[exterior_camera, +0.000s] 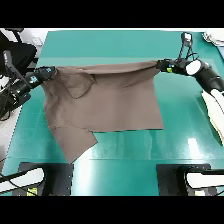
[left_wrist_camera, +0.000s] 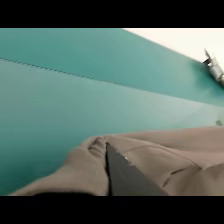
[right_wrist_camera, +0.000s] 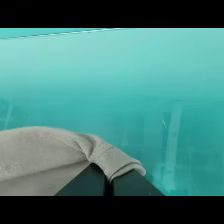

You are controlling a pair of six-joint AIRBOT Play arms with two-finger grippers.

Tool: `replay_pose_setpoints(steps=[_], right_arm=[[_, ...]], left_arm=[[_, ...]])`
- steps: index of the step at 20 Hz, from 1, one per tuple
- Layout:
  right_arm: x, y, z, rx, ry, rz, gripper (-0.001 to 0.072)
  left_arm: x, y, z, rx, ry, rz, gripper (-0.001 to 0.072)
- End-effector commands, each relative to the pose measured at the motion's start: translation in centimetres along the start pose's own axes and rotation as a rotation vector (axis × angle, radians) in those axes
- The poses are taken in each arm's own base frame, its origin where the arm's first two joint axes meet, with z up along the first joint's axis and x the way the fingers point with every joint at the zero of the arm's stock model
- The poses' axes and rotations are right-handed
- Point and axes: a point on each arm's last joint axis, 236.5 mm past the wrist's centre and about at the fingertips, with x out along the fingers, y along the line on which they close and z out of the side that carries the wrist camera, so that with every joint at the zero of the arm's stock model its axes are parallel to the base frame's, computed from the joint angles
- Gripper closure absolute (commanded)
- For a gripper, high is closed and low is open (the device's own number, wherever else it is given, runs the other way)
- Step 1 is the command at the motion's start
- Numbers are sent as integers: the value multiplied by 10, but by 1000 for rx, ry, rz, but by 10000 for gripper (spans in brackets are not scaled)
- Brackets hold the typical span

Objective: Fold the shirts.

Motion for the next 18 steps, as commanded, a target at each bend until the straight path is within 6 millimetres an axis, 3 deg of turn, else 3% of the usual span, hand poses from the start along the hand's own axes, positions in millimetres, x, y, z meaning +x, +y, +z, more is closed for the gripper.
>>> replay_pose_setpoints(steps=[1, 4, 7, 12, 15, 18], right_arm=[[28, -14, -1, 14, -48, -23, 692], [48, -15, 6, 11, -50, -21, 692], [61, -12, 15, 6, -43, -10, 692], [59, -6, -18, -5, 125, 8, 695], [51, -2, -34, -13, 208, 18, 696], [44, 0, -53, -17, 294, 27, 696]], left_arm=[[15, 34, -7, 143, 28, 144, 685], [10, 57, -7, 217, 44, 242, 685], [11, 56, -7, 318, 56, 235, 685], [11, 49, -8, 293, 55, 208, 687], [4, 38, -34, 295, 191, 175, 687], [-17, 42, -62, 328, 369, 211, 687]])
